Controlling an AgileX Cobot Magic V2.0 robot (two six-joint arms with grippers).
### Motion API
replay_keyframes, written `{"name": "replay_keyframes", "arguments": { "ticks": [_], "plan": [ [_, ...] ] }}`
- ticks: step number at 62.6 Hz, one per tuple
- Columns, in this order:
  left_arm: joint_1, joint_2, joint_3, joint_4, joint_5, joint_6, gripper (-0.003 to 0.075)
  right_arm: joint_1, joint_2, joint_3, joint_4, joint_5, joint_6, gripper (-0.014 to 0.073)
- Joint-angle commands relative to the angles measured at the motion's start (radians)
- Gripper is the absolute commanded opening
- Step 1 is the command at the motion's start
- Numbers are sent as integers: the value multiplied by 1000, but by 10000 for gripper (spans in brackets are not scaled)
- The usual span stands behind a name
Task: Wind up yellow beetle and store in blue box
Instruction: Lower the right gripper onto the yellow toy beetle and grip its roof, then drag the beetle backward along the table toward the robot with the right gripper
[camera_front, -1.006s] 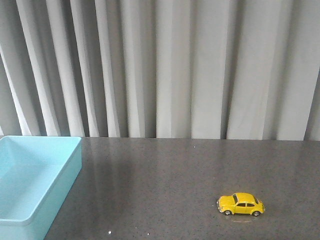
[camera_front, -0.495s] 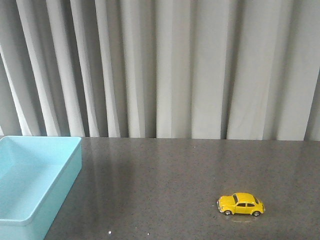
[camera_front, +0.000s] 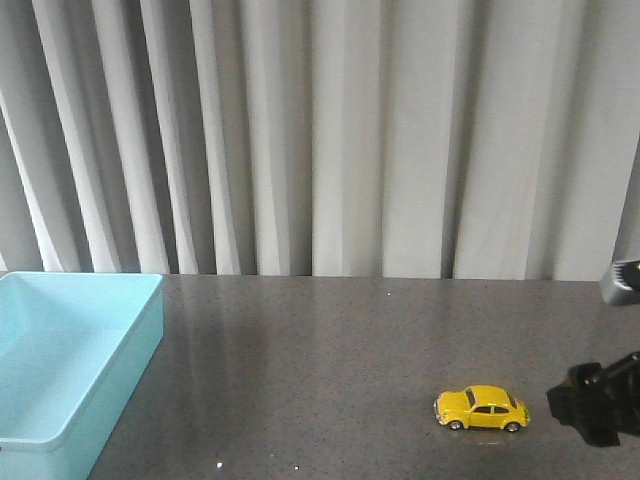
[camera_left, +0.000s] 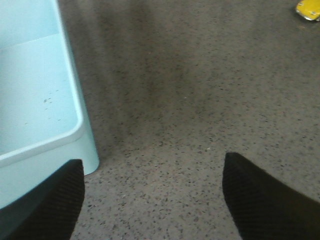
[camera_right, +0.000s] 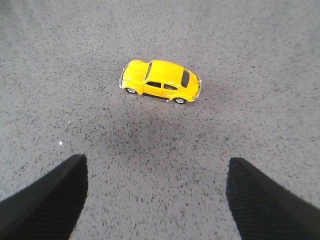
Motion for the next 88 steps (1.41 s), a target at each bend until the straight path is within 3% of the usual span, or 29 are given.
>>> {"name": "replay_keyframes", "arguments": {
  "ticks": [1,22,35,88],
  "plan": [
    [-40,-5,-30,-10,-68,11,560,-6,105,-137,-6,4,35,542],
    [-43,-5,-30,-10,-59,13,560,-51,483,-494,43,206,99,541],
    [-43,-5,-30,-10,-63,13,560,-61,626,-629,81,269,51,540],
    [-43,-5,-30,-10,-65,13,560,-56,819,-695,152,175,-1,540]
  ]
}}
